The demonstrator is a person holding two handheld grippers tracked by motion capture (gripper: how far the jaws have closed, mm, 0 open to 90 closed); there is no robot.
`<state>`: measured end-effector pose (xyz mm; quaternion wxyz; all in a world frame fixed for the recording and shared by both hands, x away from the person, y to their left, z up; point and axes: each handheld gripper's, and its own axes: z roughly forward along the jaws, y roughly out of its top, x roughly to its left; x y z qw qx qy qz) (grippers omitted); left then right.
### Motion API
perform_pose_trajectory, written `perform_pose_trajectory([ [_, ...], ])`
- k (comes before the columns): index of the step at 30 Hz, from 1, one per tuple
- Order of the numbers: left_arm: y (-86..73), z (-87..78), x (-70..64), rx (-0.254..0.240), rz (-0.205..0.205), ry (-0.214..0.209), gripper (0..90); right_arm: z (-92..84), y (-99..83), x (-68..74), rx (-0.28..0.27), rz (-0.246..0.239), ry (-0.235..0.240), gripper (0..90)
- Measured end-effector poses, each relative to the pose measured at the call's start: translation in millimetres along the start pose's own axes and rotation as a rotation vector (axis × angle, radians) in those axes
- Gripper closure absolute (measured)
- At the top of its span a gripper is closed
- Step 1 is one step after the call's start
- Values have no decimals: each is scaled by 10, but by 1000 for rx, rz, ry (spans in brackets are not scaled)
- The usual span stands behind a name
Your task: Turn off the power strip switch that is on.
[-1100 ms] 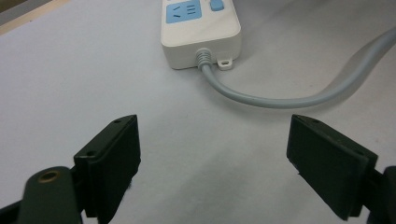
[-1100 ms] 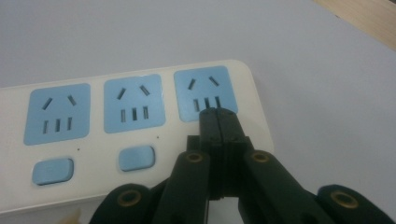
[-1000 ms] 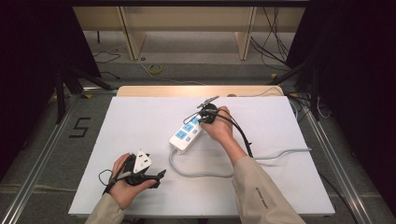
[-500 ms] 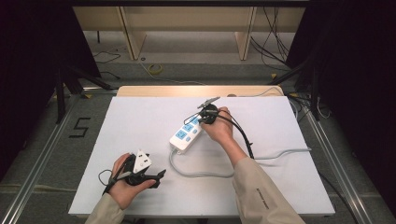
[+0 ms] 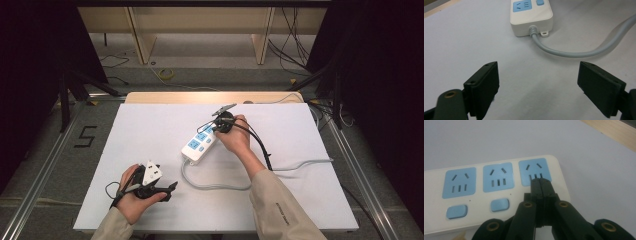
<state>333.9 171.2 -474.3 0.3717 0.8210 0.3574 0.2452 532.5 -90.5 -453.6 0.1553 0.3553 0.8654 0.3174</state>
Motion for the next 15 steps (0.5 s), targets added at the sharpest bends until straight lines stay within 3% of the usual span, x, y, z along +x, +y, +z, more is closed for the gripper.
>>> perform_pose_trajectory([
  [15,2,-2,-8,-1,1,3,174,-169,-66,-31,-17,-5,6,860],
])
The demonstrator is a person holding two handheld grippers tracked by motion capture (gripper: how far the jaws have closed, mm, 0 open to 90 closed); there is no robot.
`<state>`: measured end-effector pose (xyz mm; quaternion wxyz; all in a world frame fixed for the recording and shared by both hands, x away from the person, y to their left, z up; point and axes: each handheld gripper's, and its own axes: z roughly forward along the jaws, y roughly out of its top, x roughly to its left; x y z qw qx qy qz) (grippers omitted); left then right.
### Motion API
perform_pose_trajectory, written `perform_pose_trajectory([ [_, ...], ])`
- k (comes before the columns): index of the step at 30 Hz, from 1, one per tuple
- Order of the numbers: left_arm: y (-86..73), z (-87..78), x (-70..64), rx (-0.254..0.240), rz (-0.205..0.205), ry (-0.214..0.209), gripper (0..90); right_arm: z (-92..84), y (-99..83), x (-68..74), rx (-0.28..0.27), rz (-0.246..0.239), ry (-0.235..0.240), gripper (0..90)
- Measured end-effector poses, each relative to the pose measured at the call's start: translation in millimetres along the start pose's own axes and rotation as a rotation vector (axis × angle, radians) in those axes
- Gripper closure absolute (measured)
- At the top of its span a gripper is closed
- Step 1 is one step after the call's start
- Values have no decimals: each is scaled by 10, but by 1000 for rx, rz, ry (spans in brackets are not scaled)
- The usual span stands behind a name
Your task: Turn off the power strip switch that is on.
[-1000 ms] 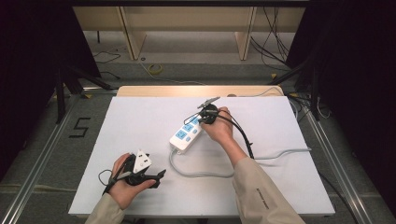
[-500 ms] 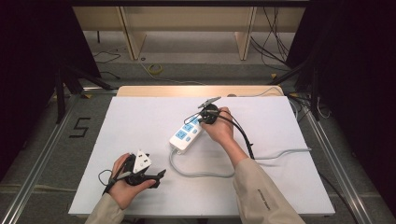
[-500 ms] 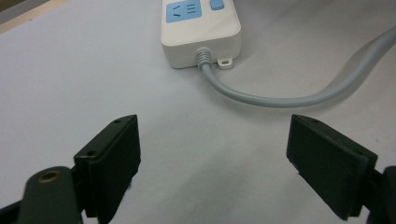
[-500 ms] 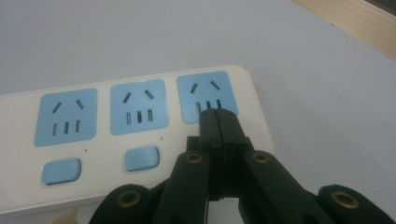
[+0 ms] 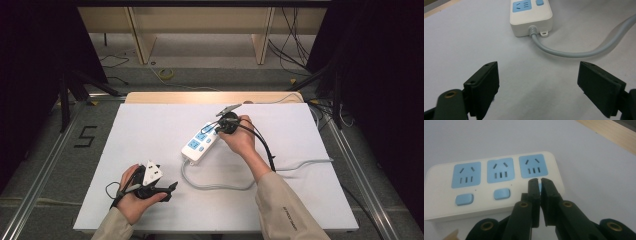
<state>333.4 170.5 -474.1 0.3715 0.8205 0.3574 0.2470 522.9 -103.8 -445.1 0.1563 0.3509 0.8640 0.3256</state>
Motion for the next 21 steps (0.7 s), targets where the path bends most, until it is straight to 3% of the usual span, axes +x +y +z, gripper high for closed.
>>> perform_pose_trajectory([
  [8,-2,1,-1,6,0,0,174,-135,-107,-23,2,10,12,817],
  [21,-9,-1,-6,10,0,4,174,-446,-427,-97,-5,58,35,753],
])
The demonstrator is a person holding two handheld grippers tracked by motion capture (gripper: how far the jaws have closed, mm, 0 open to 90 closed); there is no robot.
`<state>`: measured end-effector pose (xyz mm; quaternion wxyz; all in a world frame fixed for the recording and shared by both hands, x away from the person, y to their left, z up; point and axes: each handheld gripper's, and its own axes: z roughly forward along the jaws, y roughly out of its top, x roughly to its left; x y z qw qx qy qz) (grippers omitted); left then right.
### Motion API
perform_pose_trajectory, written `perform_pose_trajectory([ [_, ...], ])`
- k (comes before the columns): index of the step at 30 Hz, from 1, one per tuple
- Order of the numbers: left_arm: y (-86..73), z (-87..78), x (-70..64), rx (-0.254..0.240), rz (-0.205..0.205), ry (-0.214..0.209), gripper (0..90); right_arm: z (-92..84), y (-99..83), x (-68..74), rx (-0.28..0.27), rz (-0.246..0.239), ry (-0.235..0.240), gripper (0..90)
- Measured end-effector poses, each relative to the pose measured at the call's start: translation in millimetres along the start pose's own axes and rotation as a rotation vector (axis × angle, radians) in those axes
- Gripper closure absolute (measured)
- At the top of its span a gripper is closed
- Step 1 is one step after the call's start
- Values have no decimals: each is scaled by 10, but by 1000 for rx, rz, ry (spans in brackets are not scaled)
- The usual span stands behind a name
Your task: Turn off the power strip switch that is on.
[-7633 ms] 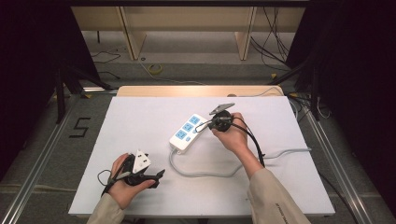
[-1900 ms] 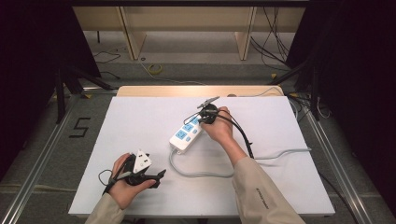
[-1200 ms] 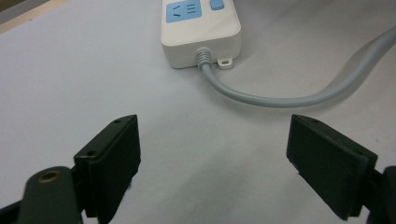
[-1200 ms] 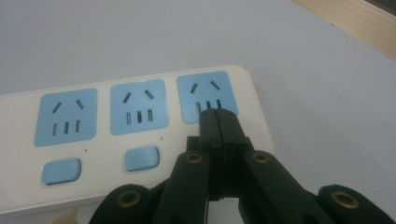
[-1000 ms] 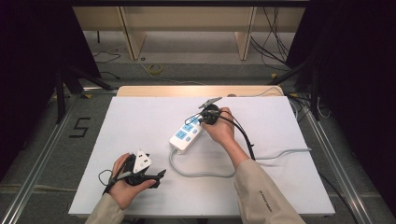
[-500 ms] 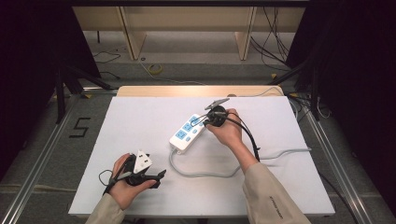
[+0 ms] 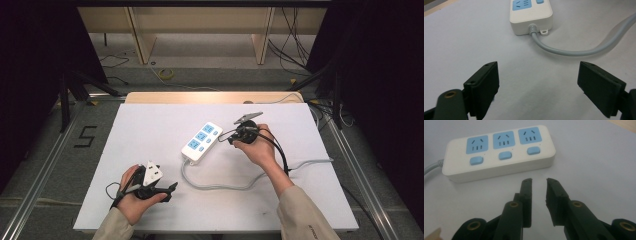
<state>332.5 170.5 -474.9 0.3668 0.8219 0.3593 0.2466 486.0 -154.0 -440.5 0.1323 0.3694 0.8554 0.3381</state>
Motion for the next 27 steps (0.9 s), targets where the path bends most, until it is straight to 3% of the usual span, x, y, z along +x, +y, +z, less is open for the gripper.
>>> perform_pose_trajectory([
  [12,-5,-1,-7,2,-2,-1,174,-284,-239,8,-26,-6,10,658],
  [21,-8,5,-4,5,1,-1,174,-521,-491,-36,-55,21,8,599],
  [27,-9,9,-9,9,-1,-1,174,-660,-683,-45,-79,3,11,568],
])
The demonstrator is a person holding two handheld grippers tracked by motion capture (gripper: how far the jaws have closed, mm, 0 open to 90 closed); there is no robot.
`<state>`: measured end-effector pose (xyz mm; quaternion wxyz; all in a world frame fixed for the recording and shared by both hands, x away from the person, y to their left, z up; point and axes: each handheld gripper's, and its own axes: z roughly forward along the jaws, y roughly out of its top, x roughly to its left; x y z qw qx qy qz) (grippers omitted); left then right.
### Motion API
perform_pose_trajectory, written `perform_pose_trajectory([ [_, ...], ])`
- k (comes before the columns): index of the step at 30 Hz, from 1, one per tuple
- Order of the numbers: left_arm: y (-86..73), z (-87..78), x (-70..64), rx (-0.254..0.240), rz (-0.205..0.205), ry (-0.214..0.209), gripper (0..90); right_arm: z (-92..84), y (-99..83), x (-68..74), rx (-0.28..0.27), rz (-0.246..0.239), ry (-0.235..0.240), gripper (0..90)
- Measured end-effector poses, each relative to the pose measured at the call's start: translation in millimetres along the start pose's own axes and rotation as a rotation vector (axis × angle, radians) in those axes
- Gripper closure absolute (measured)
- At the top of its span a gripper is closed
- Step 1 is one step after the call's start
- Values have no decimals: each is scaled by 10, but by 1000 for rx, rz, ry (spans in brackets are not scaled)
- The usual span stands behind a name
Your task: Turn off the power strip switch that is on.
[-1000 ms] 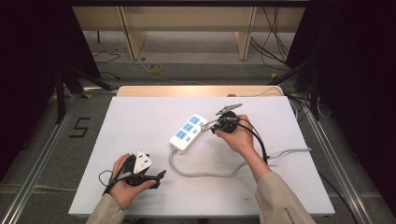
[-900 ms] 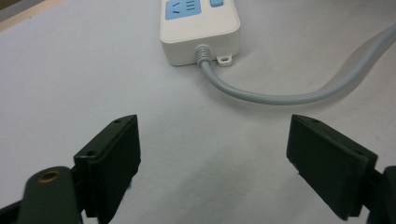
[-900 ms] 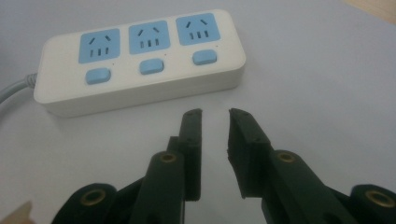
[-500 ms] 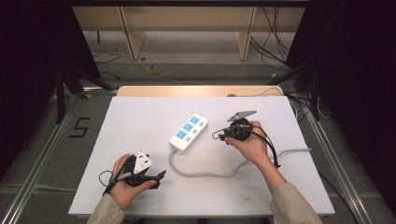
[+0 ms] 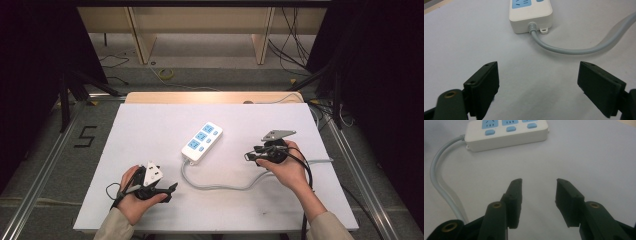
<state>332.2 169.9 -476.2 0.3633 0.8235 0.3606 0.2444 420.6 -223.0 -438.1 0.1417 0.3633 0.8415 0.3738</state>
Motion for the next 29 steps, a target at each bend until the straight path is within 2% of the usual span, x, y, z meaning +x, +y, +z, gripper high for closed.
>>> perform_pose_trajectory([
  [5,-1,-3,-5,-2,-3,-1,174,-102,-134,6,-7,-6,4,548],
  [11,-3,-1,-2,0,-3,-1,174,-258,-308,33,-57,-6,11,542],
  [17,-1,-3,-3,1,-1,2,174,-365,-504,82,-82,-11,11,538],
  [23,0,-7,-3,6,3,1,173,-469,-645,104,-109,19,7,535],
  [29,-7,6,-1,5,-7,4,171,-490,-729,97,-131,40,6,496],
])
